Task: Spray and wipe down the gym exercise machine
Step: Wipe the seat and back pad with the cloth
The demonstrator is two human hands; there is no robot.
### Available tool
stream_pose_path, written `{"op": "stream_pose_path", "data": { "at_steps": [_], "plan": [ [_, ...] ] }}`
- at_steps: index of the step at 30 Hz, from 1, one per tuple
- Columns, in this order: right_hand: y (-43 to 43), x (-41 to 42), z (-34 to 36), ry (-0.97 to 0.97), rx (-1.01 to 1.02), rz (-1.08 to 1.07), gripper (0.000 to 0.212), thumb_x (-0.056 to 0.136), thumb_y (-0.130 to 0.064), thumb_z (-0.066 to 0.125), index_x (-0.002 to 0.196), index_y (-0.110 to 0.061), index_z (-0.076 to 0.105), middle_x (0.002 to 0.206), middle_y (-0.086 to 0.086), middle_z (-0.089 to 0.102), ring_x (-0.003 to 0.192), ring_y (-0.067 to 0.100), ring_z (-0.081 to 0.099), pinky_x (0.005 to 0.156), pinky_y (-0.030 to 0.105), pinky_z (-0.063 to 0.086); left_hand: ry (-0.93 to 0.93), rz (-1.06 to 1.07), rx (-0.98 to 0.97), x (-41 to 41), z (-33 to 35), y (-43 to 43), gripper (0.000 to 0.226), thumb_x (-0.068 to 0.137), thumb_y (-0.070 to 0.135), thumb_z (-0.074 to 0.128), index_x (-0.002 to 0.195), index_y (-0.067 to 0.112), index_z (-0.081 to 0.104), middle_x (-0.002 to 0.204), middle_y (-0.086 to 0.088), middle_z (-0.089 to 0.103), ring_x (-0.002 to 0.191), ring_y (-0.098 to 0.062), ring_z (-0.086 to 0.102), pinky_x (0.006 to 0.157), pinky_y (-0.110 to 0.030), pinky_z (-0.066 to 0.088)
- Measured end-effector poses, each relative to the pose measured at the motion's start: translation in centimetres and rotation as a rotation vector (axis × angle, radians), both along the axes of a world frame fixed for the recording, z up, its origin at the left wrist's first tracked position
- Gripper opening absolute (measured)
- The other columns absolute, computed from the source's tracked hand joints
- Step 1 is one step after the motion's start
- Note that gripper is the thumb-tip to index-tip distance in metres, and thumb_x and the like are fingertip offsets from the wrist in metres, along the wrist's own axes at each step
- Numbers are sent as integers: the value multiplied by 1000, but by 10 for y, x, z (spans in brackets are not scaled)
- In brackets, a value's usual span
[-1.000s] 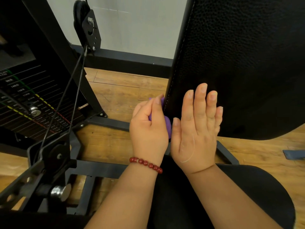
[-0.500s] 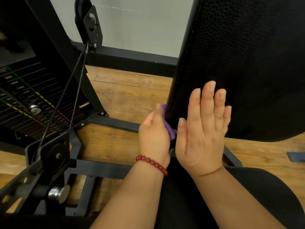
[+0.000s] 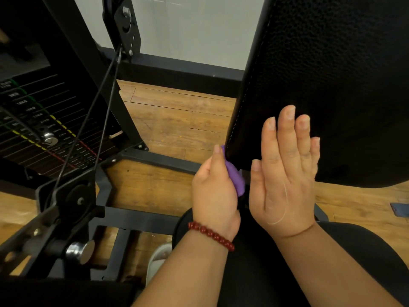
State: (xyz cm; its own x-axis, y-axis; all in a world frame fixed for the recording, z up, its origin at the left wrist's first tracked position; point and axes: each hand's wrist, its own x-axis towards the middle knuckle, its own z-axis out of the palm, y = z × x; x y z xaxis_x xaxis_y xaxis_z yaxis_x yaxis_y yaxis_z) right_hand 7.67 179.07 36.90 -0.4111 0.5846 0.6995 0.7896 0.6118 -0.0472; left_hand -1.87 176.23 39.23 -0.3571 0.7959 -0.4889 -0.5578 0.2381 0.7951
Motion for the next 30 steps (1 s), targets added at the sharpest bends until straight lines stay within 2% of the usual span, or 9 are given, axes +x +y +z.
{"op": "stream_pose_path", "data": {
  "at_steps": [3,6,11,14,18,20,23,27,30],
  "plan": [
    [0,0,1,2,-1,1,55,105,-19,25,154,-11,2,161,-5,-12,149,15,-7,121,37,-3,17,32,5,-2,-8,7,55,101,41,46,49,29,60,51,-2,51,59,-15,56,88,-41,50],
    [-2,1,2,10,-17,6,54,105,-19,25,153,-9,4,161,-6,-11,150,14,-6,121,37,-3,58,3,90,-1,-19,0,30,103,36,45,79,34,63,78,8,61,73,1,58,81,-22,51],
    [-6,4,9,24,-81,20,50,104,-19,26,151,-6,13,161,-3,-3,150,13,-4,121,36,-1,40,37,51,-3,-13,-21,38,97,41,53,68,28,74,65,-1,63,61,-9,60,71,-32,47],
    [-16,9,16,53,-189,50,50,104,-22,30,150,-6,19,157,-1,12,150,13,0,122,35,3,30,63,11,1,2,-30,24,96,40,55,108,28,73,105,3,73,103,-11,67,98,-39,49],
    [-44,15,27,169,-366,48,46,104,-33,35,145,-13,32,153,0,29,148,14,22,120,33,19,37,44,24,3,18,-48,36,97,17,51,111,49,61,129,14,62,121,-5,56,104,-35,44],
    [-60,14,41,285,-511,-2,43,101,-44,38,140,-26,40,145,-13,41,139,3,35,113,26,31,29,29,48,2,27,-56,42,95,11,56,115,48,58,124,9,65,115,-8,62,98,-34,48],
    [-68,5,66,681,-958,16,39,91,-55,48,129,-48,45,128,-28,53,119,-12,48,92,8,43,61,-30,89,4,41,-61,30,92,11,58,116,30,60,106,4,73,101,-12,69,88,-33,51],
    [-65,1,82,1079,-1260,-54,40,87,-31,66,125,-40,59,116,-18,67,107,-4,62,92,25,54,397,-175,122,0,51,-62,25,99,25,50,105,41,68,113,11,69,109,-7,63,92,-31,50],
    [-66,3,96,1378,-1442,-82,34,86,-16,68,118,-30,67,107,-12,73,102,7,68,94,36,55,838,-294,186,-3,64,-60,28,100,27,44,107,50,57,116,21,58,110,12,51,86,-4,40]
  ]
}}
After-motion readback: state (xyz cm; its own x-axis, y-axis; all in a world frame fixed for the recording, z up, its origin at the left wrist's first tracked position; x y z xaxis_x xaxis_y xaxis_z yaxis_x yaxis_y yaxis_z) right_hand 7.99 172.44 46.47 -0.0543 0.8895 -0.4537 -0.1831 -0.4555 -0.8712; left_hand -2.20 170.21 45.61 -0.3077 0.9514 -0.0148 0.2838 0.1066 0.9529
